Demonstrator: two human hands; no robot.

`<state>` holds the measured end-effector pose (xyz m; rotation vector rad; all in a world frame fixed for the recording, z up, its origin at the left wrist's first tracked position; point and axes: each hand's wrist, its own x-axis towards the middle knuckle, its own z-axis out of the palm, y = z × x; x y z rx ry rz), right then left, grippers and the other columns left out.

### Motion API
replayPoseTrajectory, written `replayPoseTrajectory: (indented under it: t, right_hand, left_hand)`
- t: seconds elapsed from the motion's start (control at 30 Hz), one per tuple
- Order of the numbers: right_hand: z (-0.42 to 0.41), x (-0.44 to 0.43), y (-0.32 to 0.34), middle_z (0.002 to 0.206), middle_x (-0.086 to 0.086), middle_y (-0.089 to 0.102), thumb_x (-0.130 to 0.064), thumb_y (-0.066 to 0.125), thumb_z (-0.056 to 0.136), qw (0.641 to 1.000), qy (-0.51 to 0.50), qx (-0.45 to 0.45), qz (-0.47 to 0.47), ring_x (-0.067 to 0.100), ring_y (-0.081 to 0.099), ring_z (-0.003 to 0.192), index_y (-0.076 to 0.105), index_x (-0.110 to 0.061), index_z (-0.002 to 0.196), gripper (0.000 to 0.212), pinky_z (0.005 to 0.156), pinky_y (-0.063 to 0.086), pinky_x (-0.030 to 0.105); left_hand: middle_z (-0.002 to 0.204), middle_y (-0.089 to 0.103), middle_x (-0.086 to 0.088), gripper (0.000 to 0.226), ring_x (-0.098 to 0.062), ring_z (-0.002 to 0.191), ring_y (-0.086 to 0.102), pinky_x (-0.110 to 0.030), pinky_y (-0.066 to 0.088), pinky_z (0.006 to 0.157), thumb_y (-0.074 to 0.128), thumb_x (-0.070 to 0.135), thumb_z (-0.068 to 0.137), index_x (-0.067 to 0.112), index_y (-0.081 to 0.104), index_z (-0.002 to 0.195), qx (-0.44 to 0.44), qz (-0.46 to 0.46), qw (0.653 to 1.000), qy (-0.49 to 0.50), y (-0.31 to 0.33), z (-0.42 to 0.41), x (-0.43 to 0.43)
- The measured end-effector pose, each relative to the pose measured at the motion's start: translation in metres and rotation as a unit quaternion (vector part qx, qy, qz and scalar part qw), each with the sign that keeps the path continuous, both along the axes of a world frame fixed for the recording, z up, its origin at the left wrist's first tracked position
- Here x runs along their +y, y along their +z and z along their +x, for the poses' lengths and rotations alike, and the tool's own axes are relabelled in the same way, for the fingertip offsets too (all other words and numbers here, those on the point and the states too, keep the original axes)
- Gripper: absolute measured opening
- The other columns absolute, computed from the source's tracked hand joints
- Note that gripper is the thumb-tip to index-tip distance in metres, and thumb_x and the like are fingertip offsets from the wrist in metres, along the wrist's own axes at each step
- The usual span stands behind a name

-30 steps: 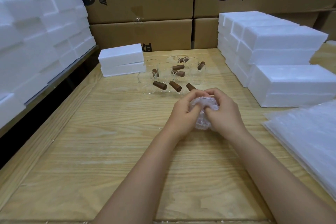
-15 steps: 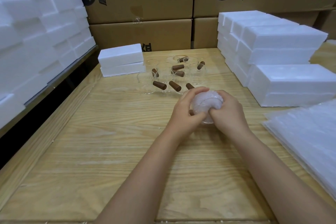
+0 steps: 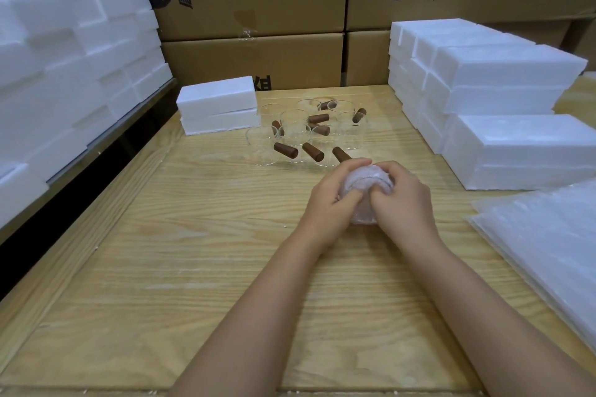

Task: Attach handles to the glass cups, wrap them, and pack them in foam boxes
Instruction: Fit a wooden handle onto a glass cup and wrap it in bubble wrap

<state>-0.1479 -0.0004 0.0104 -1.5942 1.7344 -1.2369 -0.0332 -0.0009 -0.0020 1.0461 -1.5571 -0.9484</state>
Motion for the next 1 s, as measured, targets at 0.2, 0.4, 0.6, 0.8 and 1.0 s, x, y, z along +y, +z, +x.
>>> replayPoseTrajectory:
  t: [0.2,0.4,0.6,0.8,1.0]
  right_hand:
    - [0.0,0.001,-0.001,0.101,-0.004,0.067,-0.016,0.055,0.081,1.0,0.029,0.001,-0.002,0.018,0.06,0.095,0.061,-0.026,0.115,0.036,0.07,0.042,0.025]
    - [0.006,0.005,-0.001,0.129,-0.004,0.054,-0.008,0.053,0.081,0.992,0.101,0.052,-0.047,0.015,0.052,0.114,0.044,-0.024,0.134,0.057,0.095,0.043,0.031]
    - [-0.016,-0.002,0.007,0.088,-0.013,0.06,0.001,0.053,0.073,0.997,0.05,-0.021,-0.051,0.005,0.056,0.078,0.055,-0.033,0.1,0.043,0.06,0.041,0.008]
    - [-0.024,-0.003,0.008,0.072,-0.005,0.062,-0.021,0.05,0.063,0.985,0.112,-0.132,-0.021,0.01,0.056,0.058,0.065,-0.02,0.089,0.03,0.046,0.039,0.021]
    - [-0.039,-0.003,0.015,0.094,0.003,0.066,-0.021,0.06,0.075,0.93,0.166,-0.325,-0.046,0.022,0.064,0.073,0.065,-0.011,0.101,0.028,0.057,0.054,0.031]
  left_hand:
    - [0.113,0.064,0.002,0.039,-0.008,0.104,0.059,-0.018,0.045,0.09,0.043,0.014,0.082,0.033,0.06,0.111,-0.042,-0.039,0.997,0.049,-0.004,-0.003,-0.003]
    - [0.099,0.066,0.016,0.039,0.01,0.09,0.059,-0.005,0.043,0.076,0.048,0.005,0.081,0.027,0.064,0.109,-0.003,-0.01,0.998,0.069,-0.002,0.006,-0.007]
    - [0.153,0.029,0.01,0.093,-0.011,0.14,0.031,-0.039,0.035,0.111,0.076,0.046,0.064,0.05,0.026,0.142,-0.073,-0.039,0.993,-0.081,-0.001,0.019,-0.003]
    - [0.138,0.051,0.011,0.082,-0.003,0.126,0.047,-0.022,0.038,0.105,0.078,0.014,0.073,0.031,0.039,0.143,-0.16,-0.161,0.974,-0.016,-0.007,0.013,-0.004]
    - [0.118,0.06,0.015,0.075,0.004,0.106,0.057,-0.013,0.047,0.084,0.08,0.044,0.06,0.036,0.048,0.127,-0.061,-0.067,0.994,0.065,-0.004,0.016,-0.006]
